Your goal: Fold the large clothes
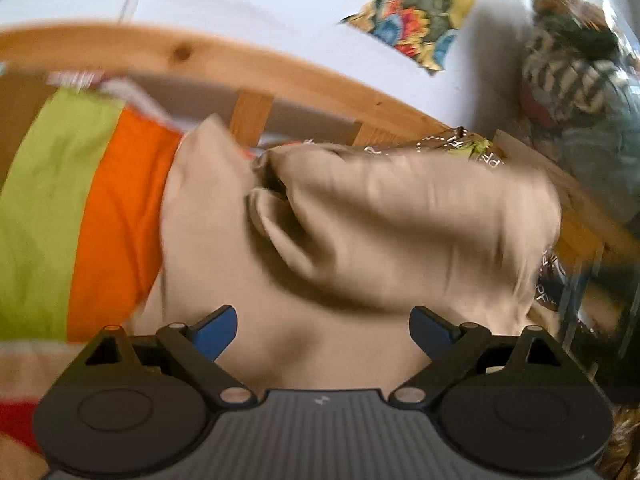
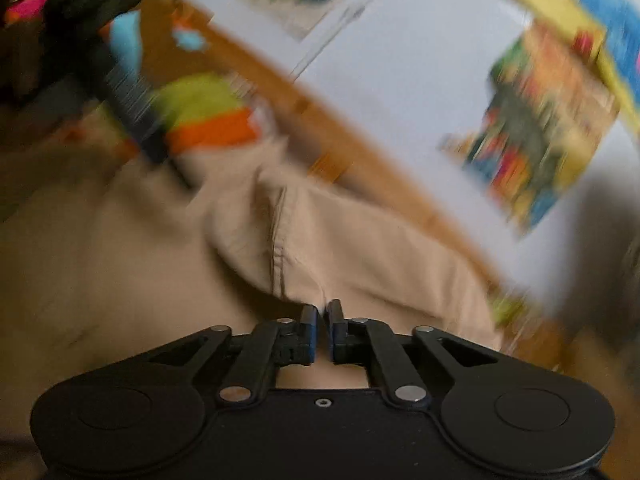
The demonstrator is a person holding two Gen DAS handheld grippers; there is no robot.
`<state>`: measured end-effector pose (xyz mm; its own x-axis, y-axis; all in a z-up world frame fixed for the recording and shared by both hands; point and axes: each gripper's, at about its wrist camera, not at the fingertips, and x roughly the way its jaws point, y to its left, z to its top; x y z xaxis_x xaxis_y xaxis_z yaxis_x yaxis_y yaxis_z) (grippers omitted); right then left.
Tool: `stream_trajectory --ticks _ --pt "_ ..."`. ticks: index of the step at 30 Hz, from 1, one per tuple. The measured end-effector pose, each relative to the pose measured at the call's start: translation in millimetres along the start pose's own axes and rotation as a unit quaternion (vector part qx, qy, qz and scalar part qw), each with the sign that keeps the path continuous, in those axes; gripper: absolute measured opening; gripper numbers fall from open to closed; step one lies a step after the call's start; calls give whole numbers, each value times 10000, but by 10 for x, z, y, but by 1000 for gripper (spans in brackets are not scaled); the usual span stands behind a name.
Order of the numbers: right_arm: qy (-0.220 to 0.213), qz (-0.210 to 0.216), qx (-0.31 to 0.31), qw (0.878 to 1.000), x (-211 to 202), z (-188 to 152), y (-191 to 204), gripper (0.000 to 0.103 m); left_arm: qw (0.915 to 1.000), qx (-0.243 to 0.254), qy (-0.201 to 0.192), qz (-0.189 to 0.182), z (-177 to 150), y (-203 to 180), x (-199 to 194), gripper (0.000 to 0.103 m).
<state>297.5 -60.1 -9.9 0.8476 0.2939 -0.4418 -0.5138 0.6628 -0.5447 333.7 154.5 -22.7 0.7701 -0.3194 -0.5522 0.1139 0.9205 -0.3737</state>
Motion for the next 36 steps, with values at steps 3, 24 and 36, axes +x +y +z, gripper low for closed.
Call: stream_trajectory --ticks 3,24,36 --pt "361 459 738 9956 -180 -218 23 27 9995 -308 68 2 -10 194 -57 96" --pt "420 -154 4837 8741 629 -397 -1826 16 9854 -1660 387 -5 464 426 782 17" --pt "719 -35 4423 8940 835 -546 -1329 5 9939 -305 -245 1034 591 277 448 0"
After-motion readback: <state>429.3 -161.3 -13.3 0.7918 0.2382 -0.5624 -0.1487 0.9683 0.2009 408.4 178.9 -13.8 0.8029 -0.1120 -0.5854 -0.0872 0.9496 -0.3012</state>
